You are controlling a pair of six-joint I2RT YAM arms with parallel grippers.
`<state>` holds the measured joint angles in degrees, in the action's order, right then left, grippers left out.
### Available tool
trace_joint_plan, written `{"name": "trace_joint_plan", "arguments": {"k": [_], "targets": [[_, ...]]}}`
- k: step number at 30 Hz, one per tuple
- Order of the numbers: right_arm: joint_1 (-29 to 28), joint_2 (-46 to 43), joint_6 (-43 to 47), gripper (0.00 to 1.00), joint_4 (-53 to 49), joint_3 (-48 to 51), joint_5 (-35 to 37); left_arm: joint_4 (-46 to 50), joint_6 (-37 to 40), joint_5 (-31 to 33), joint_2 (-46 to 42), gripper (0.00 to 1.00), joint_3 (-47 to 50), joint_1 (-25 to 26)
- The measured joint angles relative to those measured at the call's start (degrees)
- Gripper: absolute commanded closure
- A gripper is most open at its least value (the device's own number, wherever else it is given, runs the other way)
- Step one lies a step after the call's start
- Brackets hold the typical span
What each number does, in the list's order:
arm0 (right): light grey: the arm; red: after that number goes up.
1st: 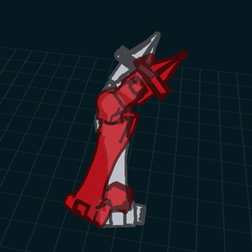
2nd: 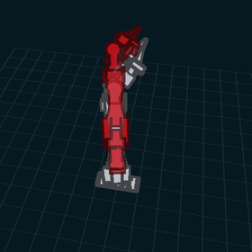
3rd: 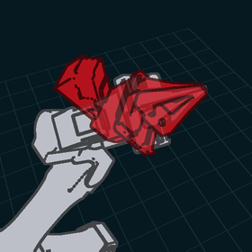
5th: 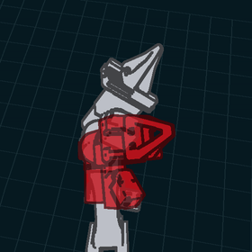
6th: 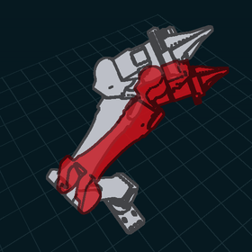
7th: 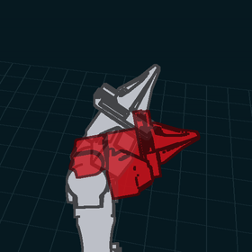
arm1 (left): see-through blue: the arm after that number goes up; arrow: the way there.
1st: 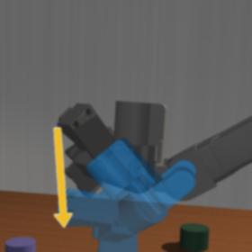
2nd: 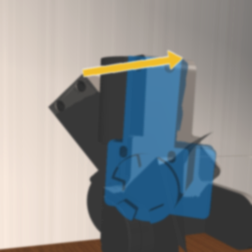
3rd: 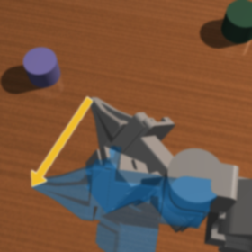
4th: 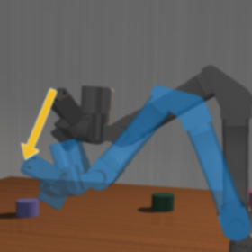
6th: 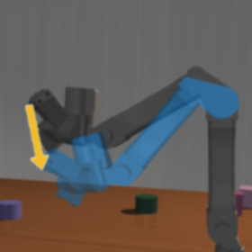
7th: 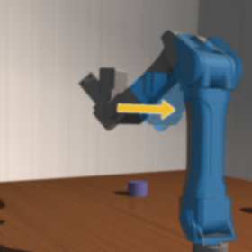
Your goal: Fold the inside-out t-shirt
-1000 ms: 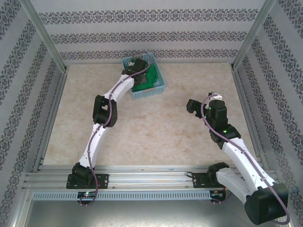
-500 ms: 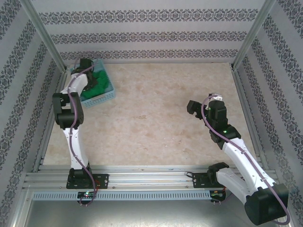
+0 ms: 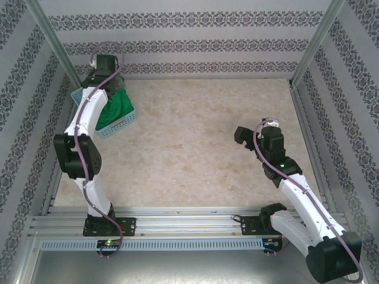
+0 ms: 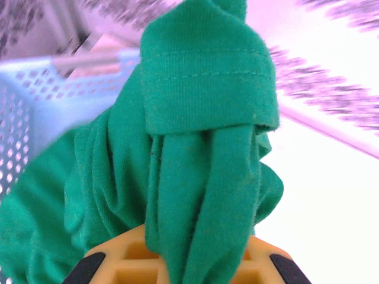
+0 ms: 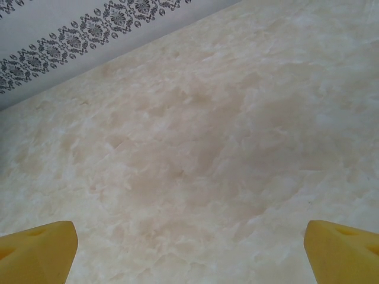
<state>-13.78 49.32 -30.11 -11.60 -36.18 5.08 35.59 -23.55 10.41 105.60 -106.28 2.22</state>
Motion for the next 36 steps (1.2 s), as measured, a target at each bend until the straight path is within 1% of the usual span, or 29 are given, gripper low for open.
{"name": "trace_joint_plan", "arguments": {"k": [2,6,8,11,13,15,17,18,21,22,23,24,25,26,28,30,33,36], "targets": [[0.0,-0.1,0.0,0.02,-0.4,-0.1,0.0,0.0,2.0,0.3,-3.8,1.0,-0.6,4.2],[0.0,-0.1,0.0,0.02,-0.7,-0.3,0.0,-0.9,6.9,0.1,-11.2,1.0,-2.0,15.3],[0.0,-0.2,0.0,0.02,-0.7,-0.5,-0.2,-1.8,8.7,-0.8,-13.9,1.0,-2.6,20.1],[-0.3,-0.4,0.0,0.02,-0.7,-0.5,-0.3,-3.4,11.1,-2.4,-17.1,1.0,-2.8,25.9],[-0.4,-0.5,0.0,0.02,-0.7,-0.5,-0.5,-4.4,11.4,-5.0,-18.3,1.0,-2.8,28.2],[-0.4,-0.7,0.0,0.02,-0.7,-0.5,-0.6,-6.9,10.6,-9.3,-19.2,1.0,-1.0,29.3],[-0.4,-0.8,0.0,0.02,-0.7,-0.5,-0.7,-10.0,8.6,-13.3,-20.0,1.0,2.7,29.4],[-0.4,-0.8,0.0,0.02,-0.7,-0.5,-0.7,-12.2,7.0,-15.5,-20.3,0.98,5.9,29.4],[-0.4,-0.8,0.0,0.02,-0.7,-0.5,-1.5,-18.3,2.5,-19.8,-20.2,0.82,16.7,29.5],[-0.4,-0.8,0.0,0.02,-0.7,-0.5,-1.7,-19.9,0.9,-20.8,-19.6,0.79,20.6,29.5],[-0.4,-0.8,0.0,0.02,-0.7,-0.5,-2.0,-20.9,-0.7,-21.2,-18.6,0.72,24.1,29.5],[-0.4,-0.7,0.0,0.02,-0.7,-0.5,-2.3,-21.2,-2.2,-21.2,-17.0,0.61,27.7,29.5],[-0.6,-0.6,0.1,0.02,-0.7,-0.5,-2.6,-21.2,-3.6,-20.9,-15.4,0.53,30.3,29.5],[-0.8,-0.3,0.1,0.02,-0.7,-0.5,-3.0,-20.6,-4.7,-19.8,-13.4,0.48,32.9,29.4],[-1.6,0.6,0.3,0.02,-0.8,-0.5,-3.5,-18.0,-6.8,-17.3,-10.3,0.41,36.5,29.2],[-2.7,2.1,0.5,0.02,-1.0,-0.5,-4.1,-14.4,-7.7,-14.1,-9.0,0.36,39.7,28.8],[-5.1,4.5,0.9,0.02,-2.0,-0.4,-4.5,-11.5,-7.9,-10.7,-10.7,0.3,42.1,28.8],[-7.9,6.3,0.9,0.02,-2.4,0.0,-4.5,-10.6,-7.2,-9.0,-14.5,0.27,42.7,29.2]]}}
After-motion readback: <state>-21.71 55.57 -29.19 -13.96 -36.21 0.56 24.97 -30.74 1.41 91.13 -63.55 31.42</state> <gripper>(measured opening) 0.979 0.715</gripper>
